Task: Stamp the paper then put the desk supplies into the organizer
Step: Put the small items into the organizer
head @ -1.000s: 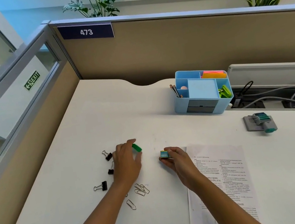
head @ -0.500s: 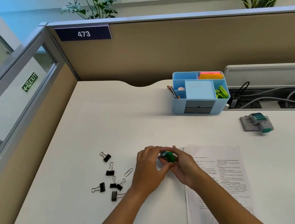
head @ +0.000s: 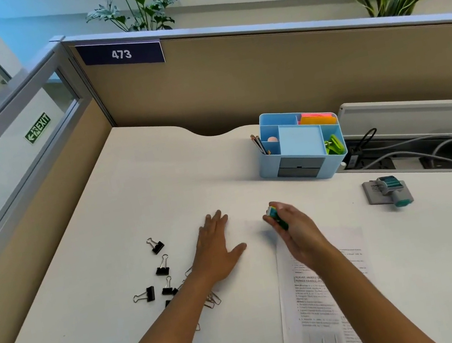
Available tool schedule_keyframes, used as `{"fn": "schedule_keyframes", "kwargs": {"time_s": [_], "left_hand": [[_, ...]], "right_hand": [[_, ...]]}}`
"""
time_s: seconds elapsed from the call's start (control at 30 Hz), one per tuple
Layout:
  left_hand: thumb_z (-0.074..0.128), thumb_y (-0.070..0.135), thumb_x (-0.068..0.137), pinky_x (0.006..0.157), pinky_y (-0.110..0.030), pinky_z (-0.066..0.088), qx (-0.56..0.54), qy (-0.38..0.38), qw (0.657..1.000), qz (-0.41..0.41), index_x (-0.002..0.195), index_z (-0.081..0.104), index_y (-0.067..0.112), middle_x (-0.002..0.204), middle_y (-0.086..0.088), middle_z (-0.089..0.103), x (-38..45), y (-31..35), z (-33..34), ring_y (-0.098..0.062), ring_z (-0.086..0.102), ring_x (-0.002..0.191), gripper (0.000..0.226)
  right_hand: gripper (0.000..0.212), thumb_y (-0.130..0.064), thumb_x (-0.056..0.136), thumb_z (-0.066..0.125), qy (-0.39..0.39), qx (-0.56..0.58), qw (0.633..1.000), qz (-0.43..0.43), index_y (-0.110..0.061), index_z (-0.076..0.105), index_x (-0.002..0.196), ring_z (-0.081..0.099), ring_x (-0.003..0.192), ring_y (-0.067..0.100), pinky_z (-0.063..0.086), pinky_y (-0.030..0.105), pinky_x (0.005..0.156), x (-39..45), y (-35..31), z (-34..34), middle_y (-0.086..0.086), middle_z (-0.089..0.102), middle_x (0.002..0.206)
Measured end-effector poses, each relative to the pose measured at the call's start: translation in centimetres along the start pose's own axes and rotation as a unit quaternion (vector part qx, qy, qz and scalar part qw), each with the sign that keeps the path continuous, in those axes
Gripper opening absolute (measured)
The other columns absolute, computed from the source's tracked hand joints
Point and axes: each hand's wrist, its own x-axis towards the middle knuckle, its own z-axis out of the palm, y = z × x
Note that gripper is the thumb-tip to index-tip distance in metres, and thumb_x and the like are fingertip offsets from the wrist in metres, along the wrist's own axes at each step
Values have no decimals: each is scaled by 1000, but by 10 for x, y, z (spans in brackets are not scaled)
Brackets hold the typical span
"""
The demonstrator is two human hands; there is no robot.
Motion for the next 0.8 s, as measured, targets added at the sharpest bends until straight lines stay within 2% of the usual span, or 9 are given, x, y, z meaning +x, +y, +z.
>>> {"fn": "schedule_keyframes", "kwargs": {"time_s": [0.13, 0.3, 0.37, 0.47, 0.53, 0.6, 0.8], "left_hand": [[58, 62, 82, 118, -39, -14, 27, -58, 998, 4, 154, -3, 26, 159, 9, -20, 10, -3, -1, -16, -25, 145, 101], [54, 70, 80, 117, -41, -17, 76, -100, 992, 1, 151, -16, 29, 155, 9, -32, 12, -6, -1, -17, -35, 140, 108], [53, 70, 80, 117, -41, -18, 87, -109, 990, -2, 150, -18, 29, 154, 9, -35, 13, -6, 0, -17, -37, 139, 108], [50, 71, 81, 116, -42, -19, 105, -121, 987, -4, 149, -21, 28, 152, 8, -38, 13, -5, -1, -18, -38, 138, 107], [49, 71, 82, 116, -42, -19, 110, -125, 986, -5, 149, -22, 28, 152, 7, -38, 13, -5, -1, -19, -39, 138, 107], [48, 71, 82, 116, -42, -20, 113, -132, 985, -5, 149, -23, 27, 151, 7, -39, 14, -4, -2, -19, -40, 137, 108], [47, 71, 83, 115, -42, -22, 117, -142, 983, -6, 148, -25, 27, 149, 7, -42, 14, -4, -2, -20, -42, 135, 107]], "right_hand": [[32, -16, 101, 46, 13, -55, 995, -82, 2, 52, 128, 61, 105, 21, 46, 36, 105, 16, -49, 1, 12, 58, 117], [25, -23, 97, 57, 31, -169, 960, -219, -9, 60, 117, 65, 105, 17, 53, 28, 94, 53, -106, 9, 10, 62, 122], [21, -27, 95, 60, 60, -276, 919, -274, -16, 62, 114, 65, 103, 15, 54, 28, 88, 68, -126, 15, 5, 65, 117], [25, -27, 92, 65, 77, -453, 822, -336, -17, 61, 115, 58, 98, 14, 43, 22, 76, 89, -152, 28, -2, 63, 109], [27, -23, 91, 66, 72, -535, 770, -339, -14, 59, 116, 50, 95, 13, 37, 22, 78, 105, -165, 37, 1, 60, 110], [29, -24, 91, 67, 76, -588, 738, -323, -13, 59, 117, 46, 95, 14, 38, 25, 80, 122, -174, 42, 8, 59, 119], [44, -40, 90, 65, 103, -634, 720, -264, -10, 59, 122, 57, 101, 29, 45, 34, 79, 154, -176, 49, 17, 56, 122]]}}
